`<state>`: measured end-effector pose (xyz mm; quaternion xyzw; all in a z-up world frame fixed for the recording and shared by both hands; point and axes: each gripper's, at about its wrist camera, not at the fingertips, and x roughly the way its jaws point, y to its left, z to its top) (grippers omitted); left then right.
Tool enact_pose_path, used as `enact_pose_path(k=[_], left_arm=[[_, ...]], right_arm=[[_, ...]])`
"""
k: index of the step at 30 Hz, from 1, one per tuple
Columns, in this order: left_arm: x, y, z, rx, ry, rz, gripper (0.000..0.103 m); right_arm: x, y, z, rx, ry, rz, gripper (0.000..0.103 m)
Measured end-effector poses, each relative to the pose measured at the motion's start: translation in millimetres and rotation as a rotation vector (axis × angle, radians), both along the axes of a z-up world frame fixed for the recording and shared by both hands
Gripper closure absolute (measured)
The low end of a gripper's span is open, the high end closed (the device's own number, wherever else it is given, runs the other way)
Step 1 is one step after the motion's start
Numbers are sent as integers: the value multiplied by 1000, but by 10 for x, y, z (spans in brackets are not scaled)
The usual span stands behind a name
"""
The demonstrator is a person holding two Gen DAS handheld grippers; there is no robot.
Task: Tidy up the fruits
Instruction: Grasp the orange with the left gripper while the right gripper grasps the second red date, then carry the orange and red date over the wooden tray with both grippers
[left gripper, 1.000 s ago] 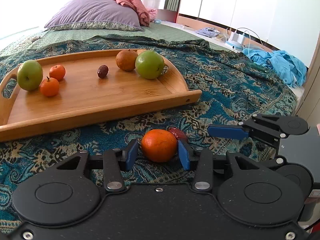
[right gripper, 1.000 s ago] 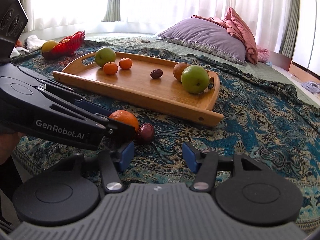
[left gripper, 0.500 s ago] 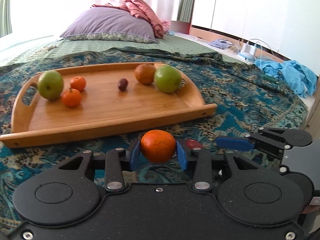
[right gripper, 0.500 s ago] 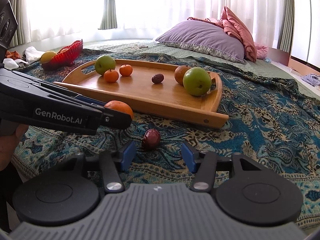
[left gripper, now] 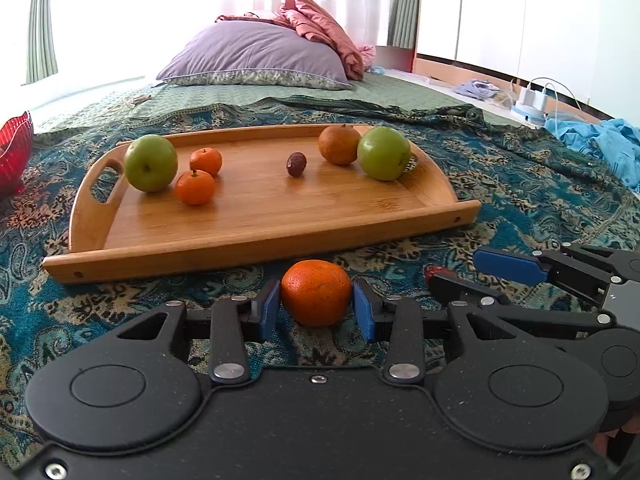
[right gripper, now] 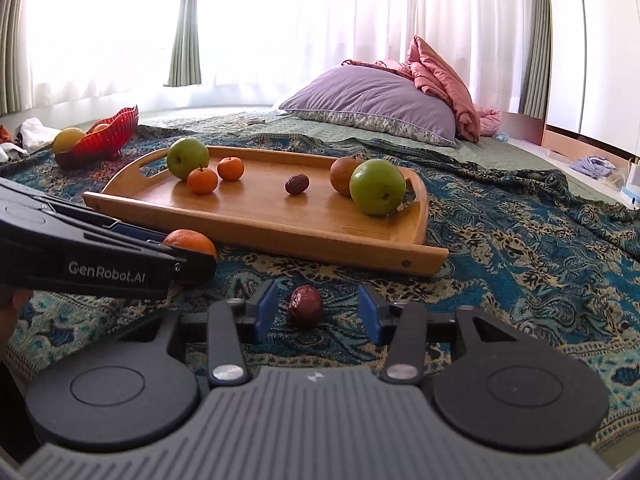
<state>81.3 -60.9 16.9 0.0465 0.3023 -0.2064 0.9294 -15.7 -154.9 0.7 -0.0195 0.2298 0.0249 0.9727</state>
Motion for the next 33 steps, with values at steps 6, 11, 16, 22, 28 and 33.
enact_pose_path(k=[6,11,16,22,28,33], left_arm=[[10,42,12,-10,-3,13,66],[18,83,25,-19,-3,33,66],[17,128,32,-23,-5,49,66],[16,176,55,-27,-13,65,66],[32,248,104,-34,-29,89,66],[90,312,156,-40,-46,112,66]], right_arm=[[33,49,-12,18,17,4,61],[40,85,-21,16,19,-2,66],[62,91,-26,17,24,-21,68],[84,114,-21,1,35,-35,79],[76,96,72,23,15,-48,80],[119,101,182,31,-18,-43,80]])
